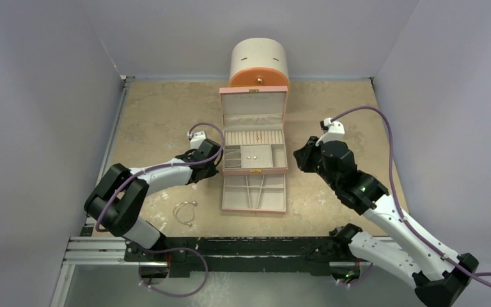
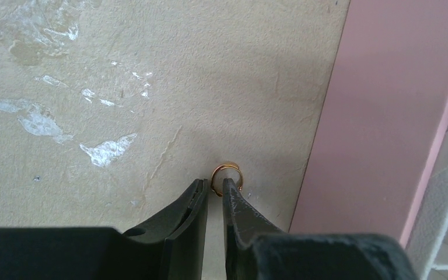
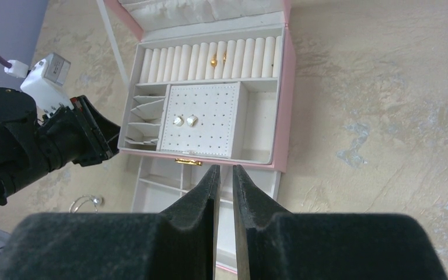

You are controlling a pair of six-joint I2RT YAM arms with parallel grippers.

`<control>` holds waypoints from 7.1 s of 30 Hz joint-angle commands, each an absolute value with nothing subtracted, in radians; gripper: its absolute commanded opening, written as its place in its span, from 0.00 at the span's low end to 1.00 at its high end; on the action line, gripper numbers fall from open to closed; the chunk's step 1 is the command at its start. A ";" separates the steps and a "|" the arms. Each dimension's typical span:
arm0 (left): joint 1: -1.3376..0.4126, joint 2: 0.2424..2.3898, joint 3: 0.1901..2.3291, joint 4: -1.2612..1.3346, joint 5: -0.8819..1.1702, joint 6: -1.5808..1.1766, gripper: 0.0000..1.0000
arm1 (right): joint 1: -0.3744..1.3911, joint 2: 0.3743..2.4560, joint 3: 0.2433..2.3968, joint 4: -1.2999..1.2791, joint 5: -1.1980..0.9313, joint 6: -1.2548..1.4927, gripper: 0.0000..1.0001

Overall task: Organize the mixed jewelry
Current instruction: Pick up the jewelry from the center of the board, then adjust the jewelry.

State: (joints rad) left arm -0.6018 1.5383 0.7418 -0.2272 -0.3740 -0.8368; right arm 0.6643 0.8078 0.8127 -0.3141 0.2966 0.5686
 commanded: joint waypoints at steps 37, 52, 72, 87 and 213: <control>-0.647 1.068 0.730 -0.476 -0.138 -0.662 0.00 | 0.688 0.875 0.733 0.044 -0.241 0.587 0.21; -0.670 0.861 0.833 -0.511 -0.005 -0.653 0.00 | 0.950 1.176 0.753 0.396 -0.087 0.867 0.36; -0.672 0.763 0.800 -0.456 -0.024 -0.771 0.00 | 1.061 1.338 0.813 0.617 0.111 0.973 0.37; -0.672 0.765 0.775 -0.431 -0.025 -0.792 0.00 | 1.064 1.322 0.779 0.647 0.124 0.989 0.00; -0.671 0.417 0.473 0.376 0.383 -1.109 0.00 | 1.024 1.104 0.601 1.191 -0.300 0.841 0.41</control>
State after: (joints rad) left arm -0.6689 0.4252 0.4667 0.3145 0.3958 -1.0927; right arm 1.0195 1.1065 0.5640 1.1076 -0.3286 0.8227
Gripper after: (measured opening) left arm 0.010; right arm 0.412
